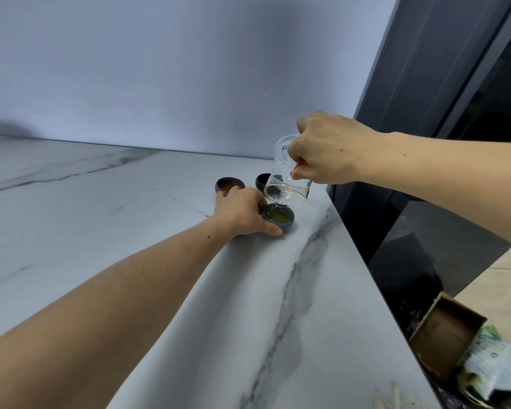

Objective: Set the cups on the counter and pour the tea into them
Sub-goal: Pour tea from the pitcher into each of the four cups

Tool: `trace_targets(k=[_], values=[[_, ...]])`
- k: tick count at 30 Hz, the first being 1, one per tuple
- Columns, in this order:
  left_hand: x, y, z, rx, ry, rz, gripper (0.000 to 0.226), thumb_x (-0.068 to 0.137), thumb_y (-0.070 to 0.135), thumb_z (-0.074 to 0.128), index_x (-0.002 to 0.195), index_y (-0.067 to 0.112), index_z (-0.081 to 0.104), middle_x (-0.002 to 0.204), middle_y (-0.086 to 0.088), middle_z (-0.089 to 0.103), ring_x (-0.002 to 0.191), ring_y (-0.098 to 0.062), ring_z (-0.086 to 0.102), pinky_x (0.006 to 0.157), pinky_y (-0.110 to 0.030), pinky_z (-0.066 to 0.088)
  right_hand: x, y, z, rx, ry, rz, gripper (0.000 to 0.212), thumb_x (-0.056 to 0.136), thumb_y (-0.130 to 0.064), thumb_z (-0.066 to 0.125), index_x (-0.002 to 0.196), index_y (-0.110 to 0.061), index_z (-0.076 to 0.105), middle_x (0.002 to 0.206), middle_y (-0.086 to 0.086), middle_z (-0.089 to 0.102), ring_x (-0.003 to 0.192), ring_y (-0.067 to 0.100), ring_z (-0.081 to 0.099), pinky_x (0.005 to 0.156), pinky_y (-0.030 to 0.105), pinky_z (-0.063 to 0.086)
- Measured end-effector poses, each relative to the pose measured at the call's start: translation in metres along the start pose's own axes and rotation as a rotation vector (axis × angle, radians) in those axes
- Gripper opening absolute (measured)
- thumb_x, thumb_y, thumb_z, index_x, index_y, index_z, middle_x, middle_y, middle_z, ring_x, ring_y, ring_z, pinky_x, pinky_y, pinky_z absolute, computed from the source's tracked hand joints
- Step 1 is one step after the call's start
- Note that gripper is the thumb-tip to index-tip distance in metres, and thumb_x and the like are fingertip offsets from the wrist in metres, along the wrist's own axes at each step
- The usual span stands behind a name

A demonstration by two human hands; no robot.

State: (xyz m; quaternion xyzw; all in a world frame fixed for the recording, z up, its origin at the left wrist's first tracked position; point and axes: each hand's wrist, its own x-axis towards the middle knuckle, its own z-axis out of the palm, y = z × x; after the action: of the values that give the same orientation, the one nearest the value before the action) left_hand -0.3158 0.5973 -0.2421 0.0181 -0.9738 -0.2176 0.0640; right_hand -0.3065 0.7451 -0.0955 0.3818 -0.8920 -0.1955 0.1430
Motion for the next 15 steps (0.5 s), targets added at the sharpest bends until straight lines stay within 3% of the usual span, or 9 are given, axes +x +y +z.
trace_targets(k=[8, 15], values=[[-0.0006, 0.0006, -0.0008, 0.002, -0.007, 0.001, 0.066, 0.054, 0.067, 0.077, 0.107, 0.029, 0.067, 0.102, 0.005, 0.069, 0.108, -0.02, 0.056, 0.095, -0.041, 0.035, -0.0017, 0.0027, -0.0005, -0.007, -0.005, -0.002, 0.033, 0.089, -0.04, 0.057, 0.09, -0.009, 0.068, 0.088, 0.006, 0.044, 0.087, 0.023, 0.041, 0.07, 0.037, 0.048], [-0.0005, 0.0006, -0.0014, 0.001, -0.011, -0.001, 0.067, 0.054, 0.067, 0.077, 0.108, 0.029, 0.066, 0.104, 0.005, 0.069, 0.109, -0.02, 0.056, 0.096, -0.04, 0.034, -0.0025, 0.0057, -0.0011, -0.012, -0.012, -0.004, 0.034, 0.089, -0.041, 0.057, 0.091, -0.01, 0.069, 0.091, 0.007, 0.047, 0.096, 0.028, 0.051, 0.072, 0.039, 0.05]])
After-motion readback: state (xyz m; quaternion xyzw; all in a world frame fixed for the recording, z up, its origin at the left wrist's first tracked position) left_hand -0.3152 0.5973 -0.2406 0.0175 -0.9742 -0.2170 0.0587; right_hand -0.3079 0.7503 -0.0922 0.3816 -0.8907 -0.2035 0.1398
